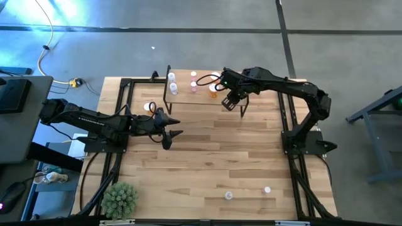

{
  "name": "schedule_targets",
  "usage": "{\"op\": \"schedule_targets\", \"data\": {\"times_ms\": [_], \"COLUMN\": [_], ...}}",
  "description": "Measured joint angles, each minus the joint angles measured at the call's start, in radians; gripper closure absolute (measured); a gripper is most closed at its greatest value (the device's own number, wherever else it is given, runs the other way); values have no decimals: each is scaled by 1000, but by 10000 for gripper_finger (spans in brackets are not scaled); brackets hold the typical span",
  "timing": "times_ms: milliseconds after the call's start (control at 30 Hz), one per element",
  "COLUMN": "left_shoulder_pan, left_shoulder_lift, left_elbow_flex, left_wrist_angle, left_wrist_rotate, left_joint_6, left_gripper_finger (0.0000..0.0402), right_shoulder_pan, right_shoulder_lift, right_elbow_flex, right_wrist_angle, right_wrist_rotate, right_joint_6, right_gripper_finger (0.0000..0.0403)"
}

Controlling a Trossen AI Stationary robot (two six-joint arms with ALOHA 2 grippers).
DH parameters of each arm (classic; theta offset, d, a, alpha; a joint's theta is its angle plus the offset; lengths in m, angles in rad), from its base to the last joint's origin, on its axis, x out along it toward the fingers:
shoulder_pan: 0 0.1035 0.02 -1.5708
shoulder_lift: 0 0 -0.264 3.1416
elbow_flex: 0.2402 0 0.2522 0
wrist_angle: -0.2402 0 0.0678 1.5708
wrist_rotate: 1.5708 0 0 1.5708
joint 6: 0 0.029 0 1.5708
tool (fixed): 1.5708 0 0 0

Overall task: Pick and place medicine bottles onto shelf by color
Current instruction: Put the yellow pill bottle on the shelf aligned with the other yellow pill bottle, then put the orange pill bottle on the shelf aligned with the other orange pill bottle

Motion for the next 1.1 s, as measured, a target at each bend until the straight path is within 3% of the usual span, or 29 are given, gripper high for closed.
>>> {"op": "schedule_targets", "data": {"times_ms": [200, 533, 1100], "left_shoulder_pan": [0, 0, 0], "left_shoulder_lift": [0, 0, 0], "left_elbow_flex": [0, 0, 0], "left_wrist_angle": [0, 0, 0], "left_wrist_rotate": [0, 0, 0], "left_joint_6": [0, 0, 0], "left_gripper_finger": [170, 170, 170], "right_shoulder_pan": [0, 0, 0], "right_shoulder_lift": [0, 0, 0], "right_elbow_flex": [0, 0, 76], "right_wrist_angle": [-1, -2, -23], "right_wrist_rotate": [0, 0, 0], "right_joint_6": [-4, -4, -70], "right_gripper_finger": [286, 242, 240]}}
